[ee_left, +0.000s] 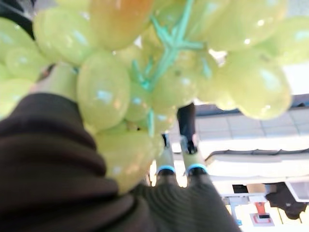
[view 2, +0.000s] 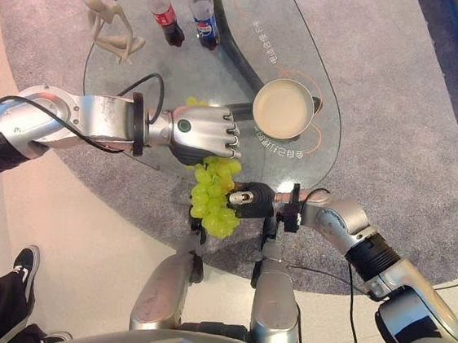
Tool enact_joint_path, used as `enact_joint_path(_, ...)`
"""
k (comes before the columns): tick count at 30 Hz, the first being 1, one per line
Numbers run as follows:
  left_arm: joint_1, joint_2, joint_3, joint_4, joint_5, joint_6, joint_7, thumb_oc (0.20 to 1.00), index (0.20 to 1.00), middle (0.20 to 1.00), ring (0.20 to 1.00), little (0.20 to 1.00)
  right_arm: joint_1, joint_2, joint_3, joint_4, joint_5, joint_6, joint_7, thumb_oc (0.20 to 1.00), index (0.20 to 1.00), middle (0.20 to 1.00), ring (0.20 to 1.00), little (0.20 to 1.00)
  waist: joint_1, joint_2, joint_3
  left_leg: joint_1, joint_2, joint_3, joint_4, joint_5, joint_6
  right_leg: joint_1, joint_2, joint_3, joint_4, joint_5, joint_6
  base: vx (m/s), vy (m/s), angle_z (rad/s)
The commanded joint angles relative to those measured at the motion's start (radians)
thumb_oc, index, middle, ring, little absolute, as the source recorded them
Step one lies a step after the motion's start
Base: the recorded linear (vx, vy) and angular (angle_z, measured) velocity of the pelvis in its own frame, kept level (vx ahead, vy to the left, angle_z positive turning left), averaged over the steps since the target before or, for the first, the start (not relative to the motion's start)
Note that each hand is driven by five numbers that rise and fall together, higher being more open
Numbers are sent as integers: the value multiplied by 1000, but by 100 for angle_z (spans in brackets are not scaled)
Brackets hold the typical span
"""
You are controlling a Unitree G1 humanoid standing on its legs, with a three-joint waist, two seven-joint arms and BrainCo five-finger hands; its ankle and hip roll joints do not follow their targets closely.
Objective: Pick up fruits into the plate
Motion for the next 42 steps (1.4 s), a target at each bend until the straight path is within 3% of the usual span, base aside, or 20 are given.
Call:
enact_joint_path(1,25,-39,33,-43,8,1,18,200,200,200,200,200,35,84,-9,-137,120,-1,28,1000,1000,1000,1000,1000,2,-32,-50,81,-79,-5,22,-171,30,14,10,-50,96,-117,-1,0,0,0)
enact_joint_path(9,29,-62,22,-35,37,14,28,200,200,200,200,200,33,128,-3,-157,170,34,20,1000,1000,1000,1000,1000,3,-31,-54,81,-80,-7,24,-173,31,14,10,-52,97,-118,-2,0,0,0)
enact_joint_path(29,38,-126,11,-22,50,38,5,200,200,200,200,200,2,205,40,-161,206,18,-51,1000,1000,1000,1000,1000,9,-28,-61,84,-81,-9,23,-175,35,17,9,-58,97,-119,-4,0,0,0)
enact_joint_path(30,32,-125,10,-27,39,40,-7,200,200,200,200,200,1,204,41,-163,209,11,-62,950,950,950,950,950,9,-27,-62,84,-81,-10,23,-175,35,16,10,-58,98,-119,-4,0,0,0)
enact_joint_path(31,31,-124,10,-31,34,42,-13,200,200,200,200,200,2,204,41,-163,210,7,-66,329,329,329,329,329,9,-27,-63,84,-81,-10,24,-175,34,16,10,-58,98,-119,-4,0,0,0)
enact_joint_path(32,29,-123,9,-34,31,45,-17,200,200,200,200,200,2,203,42,-162,210,4,-68,200,200,200,200,200,9,-27,-63,84,-81,-10,24,-175,34,16,9,-59,98,-119,-4,0,0,0)
enact_joint_path(42,13,-111,24,-82,-21,69,-75,200,200,200,200,200,16,194,42,-171,220,1,-99,200,200,200,200,200,7,-25,-68,87,-82,-10,22,-174,34,20,10,-58,94,-118,-5,0,0,0)
